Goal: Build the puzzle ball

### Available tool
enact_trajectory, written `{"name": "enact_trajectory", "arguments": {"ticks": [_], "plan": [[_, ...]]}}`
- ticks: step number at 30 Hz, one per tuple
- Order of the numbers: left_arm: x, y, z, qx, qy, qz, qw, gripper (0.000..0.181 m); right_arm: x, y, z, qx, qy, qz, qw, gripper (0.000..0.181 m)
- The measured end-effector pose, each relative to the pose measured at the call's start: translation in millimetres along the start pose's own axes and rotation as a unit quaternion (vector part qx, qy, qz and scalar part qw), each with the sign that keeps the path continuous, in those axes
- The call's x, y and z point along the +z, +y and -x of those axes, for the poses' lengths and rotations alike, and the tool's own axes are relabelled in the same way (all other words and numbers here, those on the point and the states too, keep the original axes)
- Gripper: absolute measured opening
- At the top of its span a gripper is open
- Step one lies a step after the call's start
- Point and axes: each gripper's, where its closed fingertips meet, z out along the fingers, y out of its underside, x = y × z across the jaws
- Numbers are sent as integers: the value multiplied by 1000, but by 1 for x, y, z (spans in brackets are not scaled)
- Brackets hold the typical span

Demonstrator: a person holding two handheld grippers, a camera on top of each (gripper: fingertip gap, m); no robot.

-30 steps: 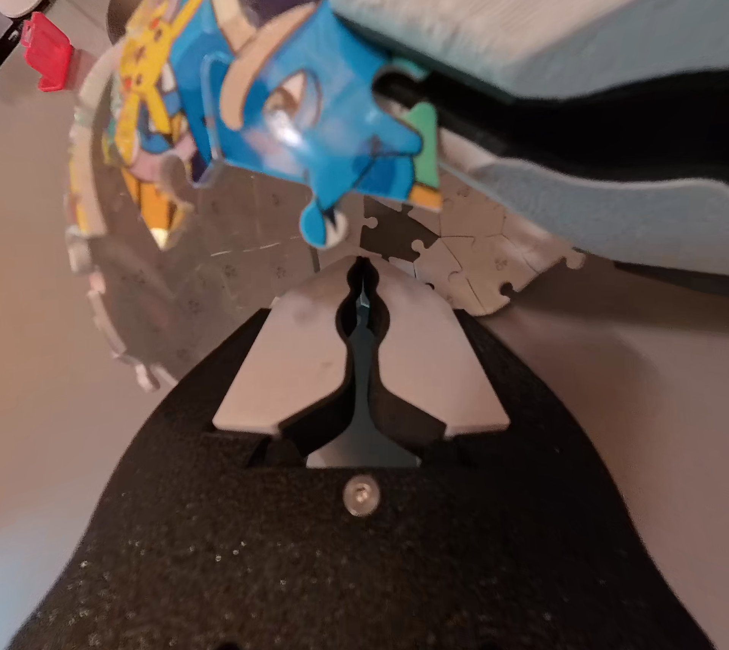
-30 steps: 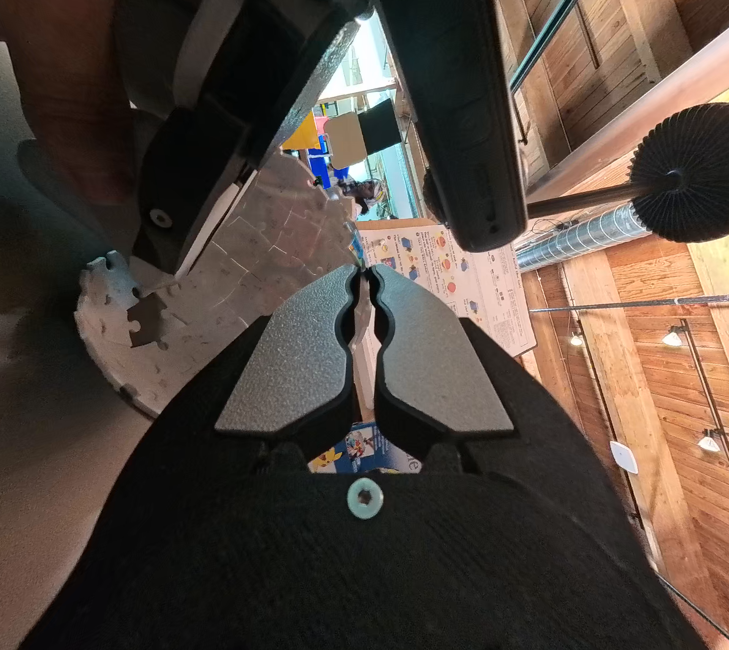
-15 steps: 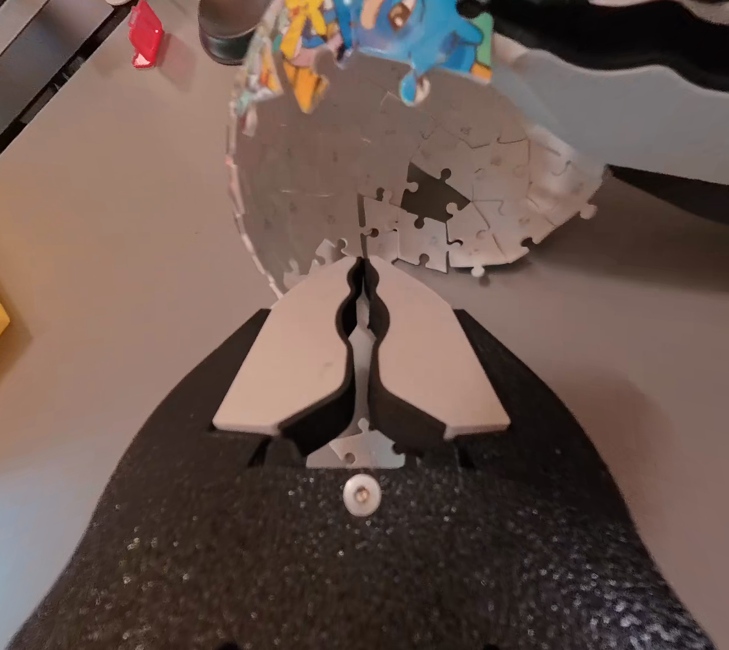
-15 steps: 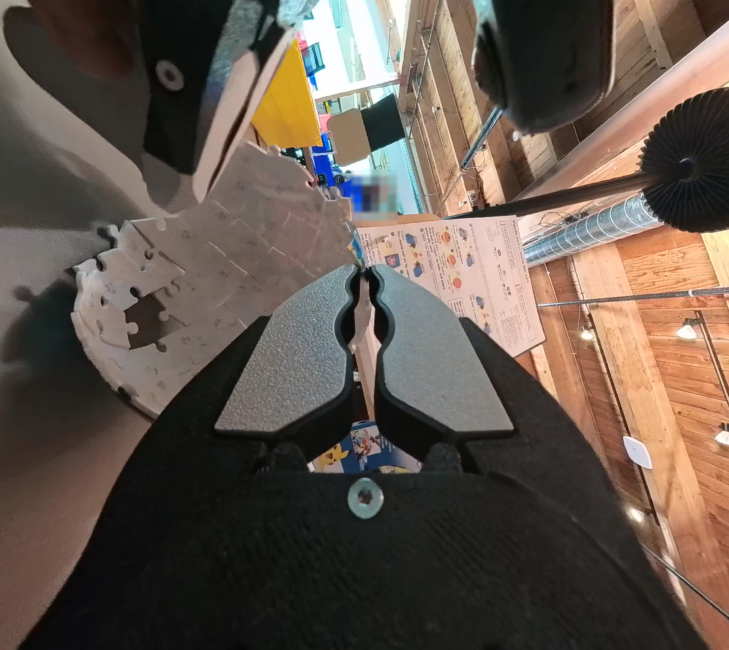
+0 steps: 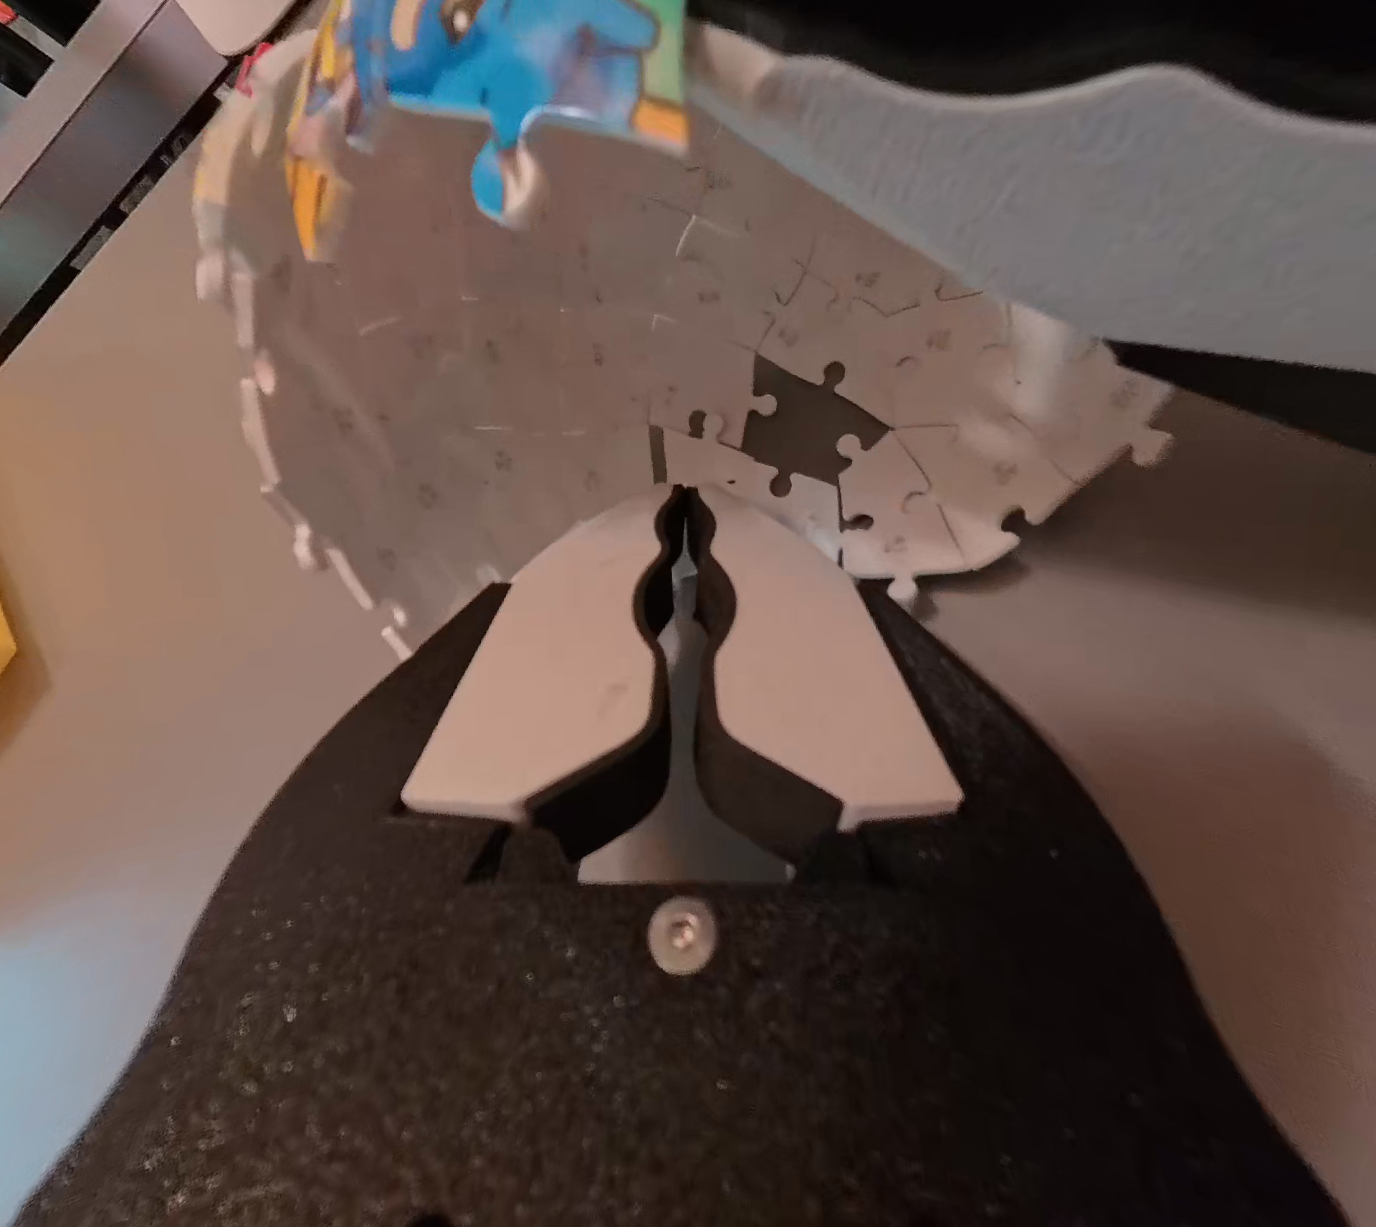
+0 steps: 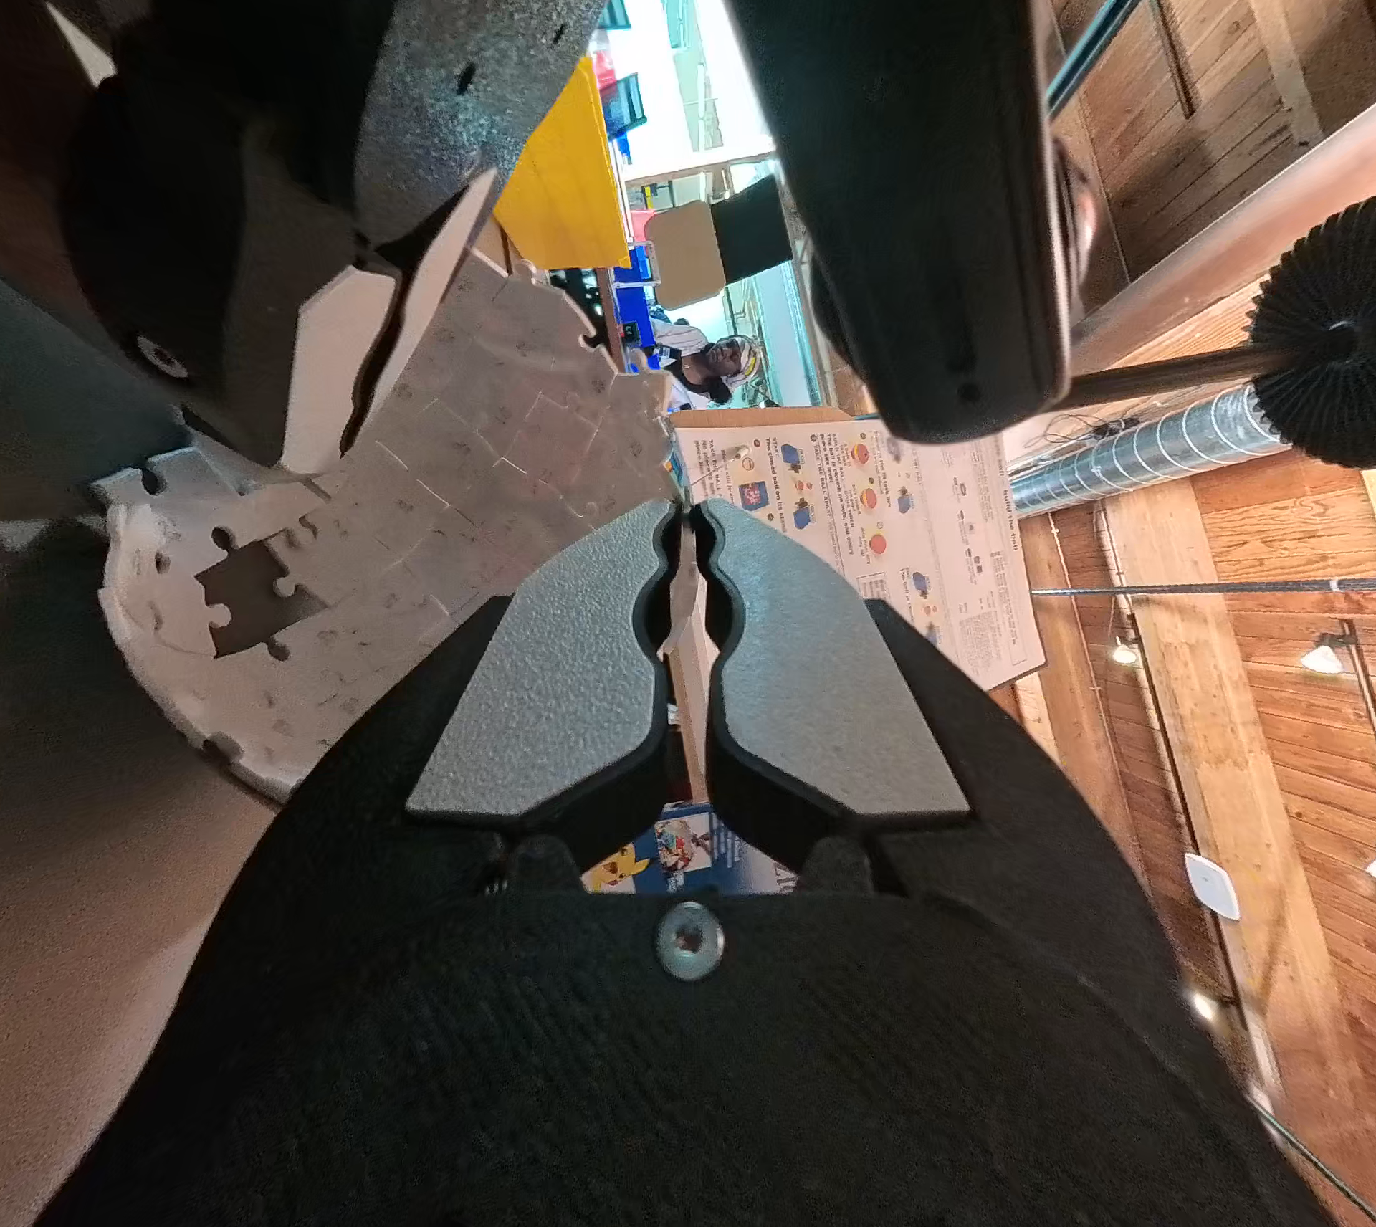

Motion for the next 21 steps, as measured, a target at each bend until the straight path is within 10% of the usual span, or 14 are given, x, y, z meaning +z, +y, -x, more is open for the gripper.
{"name": "enact_trajectory", "arguments": {"ticks": [21], "plan": [[5, 3, 8, -52, -16, 17, 998, 0, 3, -1, 0, 31, -2, 2, 1000, 3]]}}
